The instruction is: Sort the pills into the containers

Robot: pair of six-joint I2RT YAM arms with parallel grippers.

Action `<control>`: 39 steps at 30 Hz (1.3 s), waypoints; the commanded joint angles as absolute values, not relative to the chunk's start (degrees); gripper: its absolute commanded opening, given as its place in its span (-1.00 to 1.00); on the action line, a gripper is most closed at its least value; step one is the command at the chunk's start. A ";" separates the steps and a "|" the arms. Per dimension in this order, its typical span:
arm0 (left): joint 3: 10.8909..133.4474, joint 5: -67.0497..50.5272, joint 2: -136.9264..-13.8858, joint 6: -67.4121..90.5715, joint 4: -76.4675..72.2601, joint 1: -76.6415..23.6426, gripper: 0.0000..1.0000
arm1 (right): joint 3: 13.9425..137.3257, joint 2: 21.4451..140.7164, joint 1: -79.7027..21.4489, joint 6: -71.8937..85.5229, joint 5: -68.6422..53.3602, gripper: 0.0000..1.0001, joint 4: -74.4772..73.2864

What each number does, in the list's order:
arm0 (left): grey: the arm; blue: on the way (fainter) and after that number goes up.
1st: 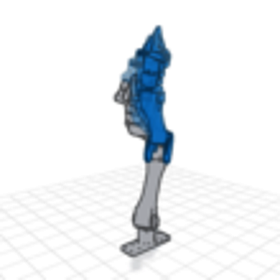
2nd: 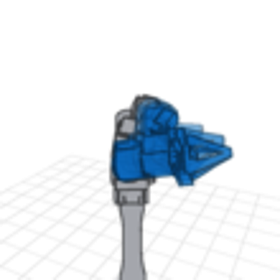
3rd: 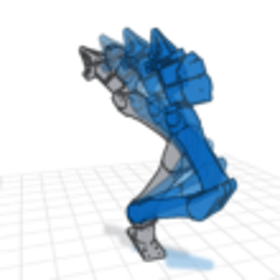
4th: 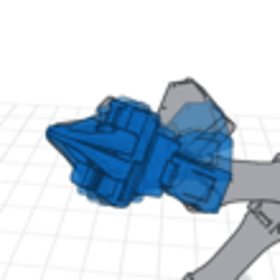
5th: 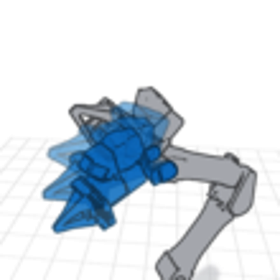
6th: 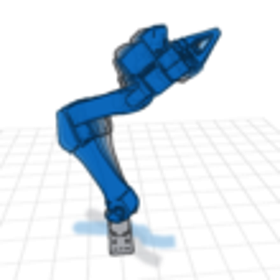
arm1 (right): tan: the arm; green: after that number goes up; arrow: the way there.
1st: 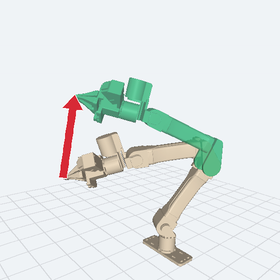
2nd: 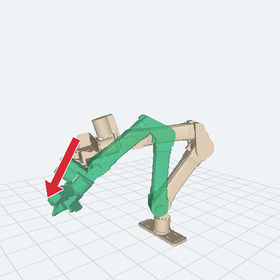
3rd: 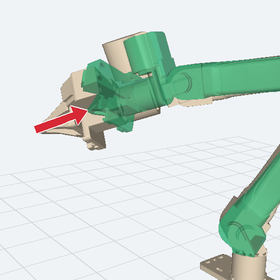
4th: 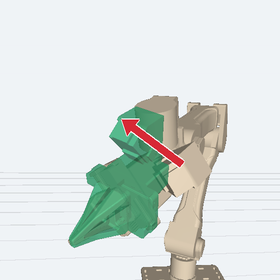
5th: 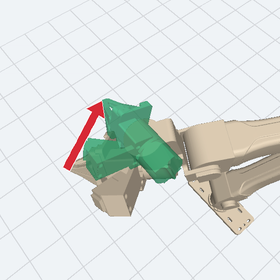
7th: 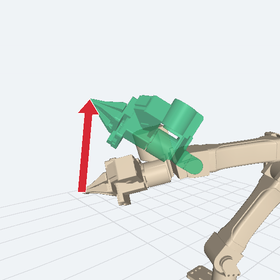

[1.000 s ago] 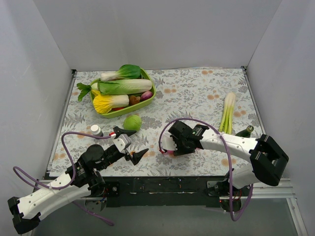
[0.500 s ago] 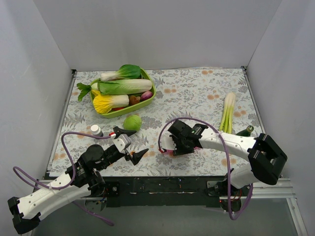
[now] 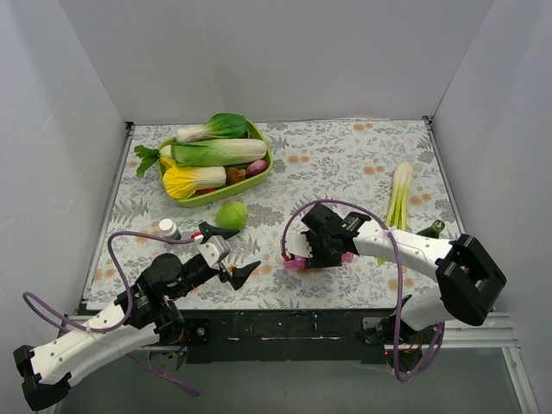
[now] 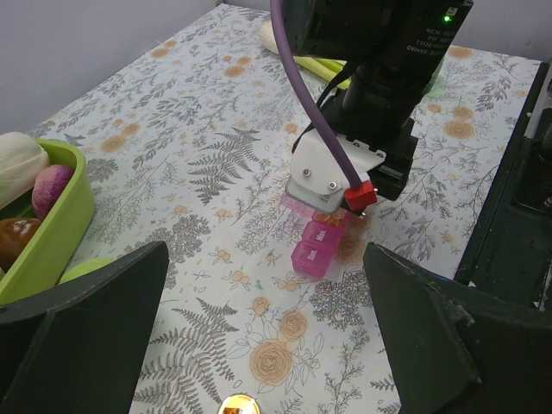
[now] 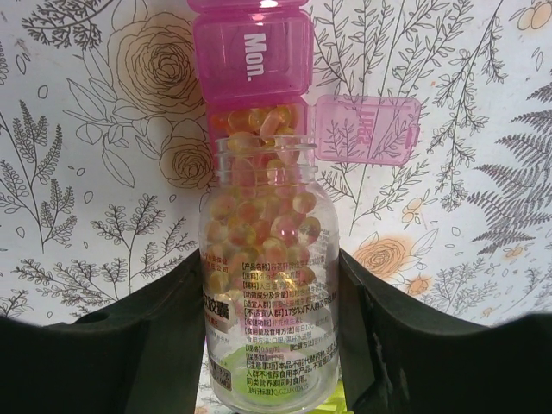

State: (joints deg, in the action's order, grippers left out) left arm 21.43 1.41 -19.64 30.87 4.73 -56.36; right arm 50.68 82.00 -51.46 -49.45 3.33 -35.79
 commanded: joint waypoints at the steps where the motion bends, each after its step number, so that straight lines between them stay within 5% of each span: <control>1: 21.97 1.05 -19.34 30.32 4.92 -56.16 0.96 | 49.40 79.28 -48.96 -48.60 -2.17 -0.97 -34.98; 39: 21.80 0.79 -19.51 30.76 4.66 -56.16 0.96 | 43.86 72.87 -38.50 -47.73 -15.99 -0.97 -31.64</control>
State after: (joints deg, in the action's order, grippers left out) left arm 21.43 1.19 -19.64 30.89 4.73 -56.36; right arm 44.84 75.07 -39.64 -48.29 -13.10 -32.73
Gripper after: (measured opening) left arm 0.982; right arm 0.592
